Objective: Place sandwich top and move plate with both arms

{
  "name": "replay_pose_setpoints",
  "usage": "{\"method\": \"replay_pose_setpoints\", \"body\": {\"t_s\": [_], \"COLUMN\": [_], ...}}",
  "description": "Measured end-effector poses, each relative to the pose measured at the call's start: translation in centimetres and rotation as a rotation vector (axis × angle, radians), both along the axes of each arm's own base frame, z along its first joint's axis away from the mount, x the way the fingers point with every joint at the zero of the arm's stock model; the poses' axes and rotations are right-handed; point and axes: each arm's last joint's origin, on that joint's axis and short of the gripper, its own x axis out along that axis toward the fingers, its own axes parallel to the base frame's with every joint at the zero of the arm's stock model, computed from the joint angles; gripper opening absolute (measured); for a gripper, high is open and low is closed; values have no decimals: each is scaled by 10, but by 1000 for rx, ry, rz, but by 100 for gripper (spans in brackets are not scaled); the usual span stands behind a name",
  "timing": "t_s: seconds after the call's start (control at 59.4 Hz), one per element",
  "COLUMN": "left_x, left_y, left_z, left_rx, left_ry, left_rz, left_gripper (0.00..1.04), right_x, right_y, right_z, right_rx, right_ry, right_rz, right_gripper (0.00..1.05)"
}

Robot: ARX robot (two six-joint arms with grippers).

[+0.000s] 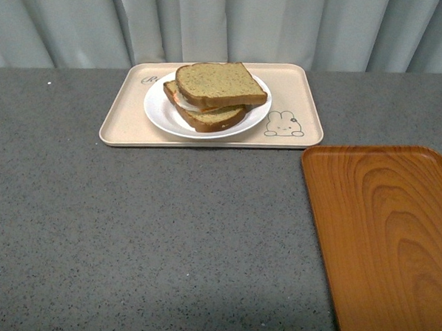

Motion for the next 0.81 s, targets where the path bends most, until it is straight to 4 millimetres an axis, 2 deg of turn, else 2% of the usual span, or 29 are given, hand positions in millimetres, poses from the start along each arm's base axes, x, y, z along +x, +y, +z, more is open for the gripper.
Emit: {"method": "replay_pose_setpoints", "body": {"t_s": [0.74,0.774,0.808], "left_x": [-22,-22,-22], "left_y": [0,0,0], "left_z": [-4,-4,-4], "left_rx": [0,0,0], "left_ry": [6,6,6], "left_rz": [0,0,0], "left_gripper": [4,8,17], "right_x": [0,0,0], "right_y": [0,0,0], "right_z": [0,0,0], "right_rx": [0,0,0], "right_ry": [0,0,0], "right_rz": [0,0,0], "right_gripper": [96,96,96]}}
